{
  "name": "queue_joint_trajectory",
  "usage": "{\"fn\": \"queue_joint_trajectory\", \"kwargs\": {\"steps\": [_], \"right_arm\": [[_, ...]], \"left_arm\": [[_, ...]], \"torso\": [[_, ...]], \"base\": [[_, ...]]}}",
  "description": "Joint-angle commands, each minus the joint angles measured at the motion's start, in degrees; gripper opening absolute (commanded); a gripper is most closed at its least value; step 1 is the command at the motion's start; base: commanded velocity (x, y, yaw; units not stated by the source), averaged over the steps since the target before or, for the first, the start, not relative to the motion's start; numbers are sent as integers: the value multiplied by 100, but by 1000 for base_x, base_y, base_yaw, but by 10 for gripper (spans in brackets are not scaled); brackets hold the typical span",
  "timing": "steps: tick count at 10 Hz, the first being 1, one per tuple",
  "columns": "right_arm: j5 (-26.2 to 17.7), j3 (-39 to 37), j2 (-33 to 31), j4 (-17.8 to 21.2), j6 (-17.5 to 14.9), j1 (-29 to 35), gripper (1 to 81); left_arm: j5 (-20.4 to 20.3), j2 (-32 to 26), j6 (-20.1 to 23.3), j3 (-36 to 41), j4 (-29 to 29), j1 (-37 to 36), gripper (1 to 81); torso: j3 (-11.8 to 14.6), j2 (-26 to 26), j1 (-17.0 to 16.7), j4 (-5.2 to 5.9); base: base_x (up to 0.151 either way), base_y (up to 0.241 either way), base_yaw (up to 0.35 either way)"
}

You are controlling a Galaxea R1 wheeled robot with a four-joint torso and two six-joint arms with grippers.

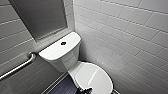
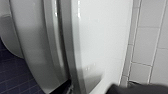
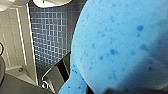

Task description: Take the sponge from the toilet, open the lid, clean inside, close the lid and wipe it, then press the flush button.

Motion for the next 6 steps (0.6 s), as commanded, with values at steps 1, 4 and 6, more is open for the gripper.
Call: {"fn": "queue_joint_trajectory", "kwargs": {"steps": [1, 4, 6], "right_arm": [[-327, 95, -195, -116, -1, 67, 10], [-327, 60, -186, -116, 7, 68, 10], [-318, 42, -177, -116, 7, 41, 10]], "left_arm": [[-69, -33, -175, 252, 92, -637, 811], [-16, 221, -175, -212, 205, -637, 811], [1, 503, -175, -687, 346, -637, 811]], "torso": [[0, 0, 0, 0], [-2, 0, 4, 0], [-2, 0, 4, 0]], "base": [[0, 0, 0], [0, 0, 0], [0, 0, 0]]}}
